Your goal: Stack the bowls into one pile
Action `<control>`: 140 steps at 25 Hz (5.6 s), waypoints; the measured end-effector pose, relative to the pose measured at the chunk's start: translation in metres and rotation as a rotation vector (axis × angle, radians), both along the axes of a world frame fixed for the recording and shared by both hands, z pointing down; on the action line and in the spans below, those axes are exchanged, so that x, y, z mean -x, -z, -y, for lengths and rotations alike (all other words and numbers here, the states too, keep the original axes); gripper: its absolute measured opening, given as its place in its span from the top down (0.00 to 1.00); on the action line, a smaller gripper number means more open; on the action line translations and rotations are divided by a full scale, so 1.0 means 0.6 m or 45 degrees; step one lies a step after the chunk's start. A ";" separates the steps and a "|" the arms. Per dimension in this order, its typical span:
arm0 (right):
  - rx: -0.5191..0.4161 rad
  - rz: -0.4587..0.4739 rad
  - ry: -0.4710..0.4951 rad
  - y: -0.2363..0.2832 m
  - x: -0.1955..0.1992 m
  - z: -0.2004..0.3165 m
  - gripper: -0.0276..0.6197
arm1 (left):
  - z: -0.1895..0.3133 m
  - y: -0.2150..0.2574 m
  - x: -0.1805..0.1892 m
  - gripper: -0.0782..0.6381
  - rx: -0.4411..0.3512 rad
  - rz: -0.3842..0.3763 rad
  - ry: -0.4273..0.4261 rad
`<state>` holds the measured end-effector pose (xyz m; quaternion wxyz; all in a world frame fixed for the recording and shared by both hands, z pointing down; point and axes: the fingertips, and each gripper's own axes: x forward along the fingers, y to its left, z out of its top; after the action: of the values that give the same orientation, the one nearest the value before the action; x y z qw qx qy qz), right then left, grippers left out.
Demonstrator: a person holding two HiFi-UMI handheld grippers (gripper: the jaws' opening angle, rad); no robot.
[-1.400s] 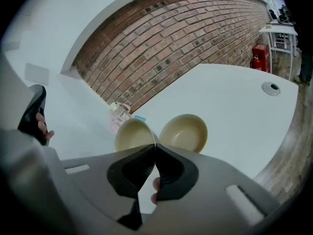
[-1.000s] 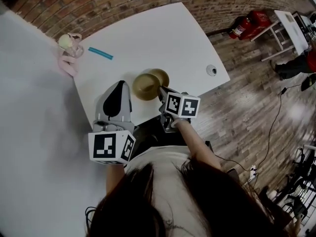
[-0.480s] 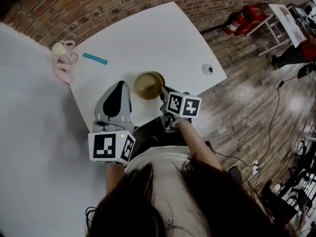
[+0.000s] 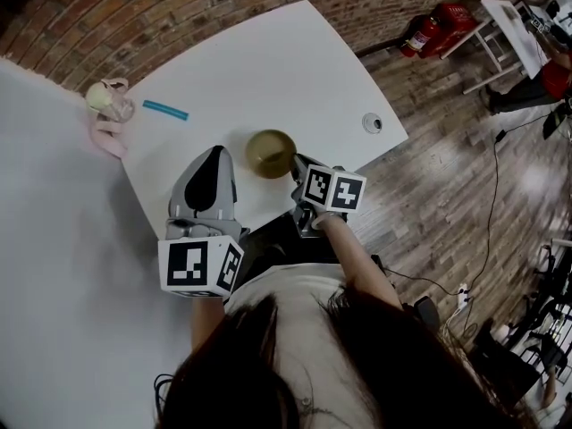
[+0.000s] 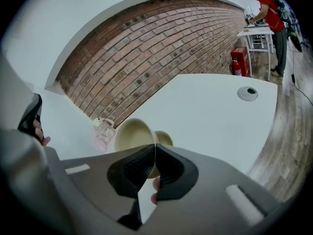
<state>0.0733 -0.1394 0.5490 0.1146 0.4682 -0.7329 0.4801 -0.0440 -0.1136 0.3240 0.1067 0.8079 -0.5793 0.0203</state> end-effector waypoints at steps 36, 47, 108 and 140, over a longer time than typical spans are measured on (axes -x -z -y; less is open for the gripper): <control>0.094 -0.059 0.001 -0.045 -0.013 0.008 0.93 | 0.017 -0.008 0.005 0.89 0.022 0.011 0.026; 0.052 -0.064 0.010 -0.038 -0.027 0.014 0.92 | 0.018 -0.001 -0.001 0.89 0.009 0.031 0.047; -0.006 -0.096 0.540 -0.005 0.244 -0.033 0.92 | -0.076 0.014 0.270 0.89 0.028 0.005 0.513; 0.073 -0.065 0.856 -0.042 0.354 -0.121 0.85 | -0.178 -0.015 0.352 0.89 0.062 -0.024 0.746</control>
<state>-0.1389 -0.0671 0.5744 0.2977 0.2088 -0.8295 0.4240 -0.2550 -0.0070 0.3331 0.1330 0.6036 -0.7861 -0.0050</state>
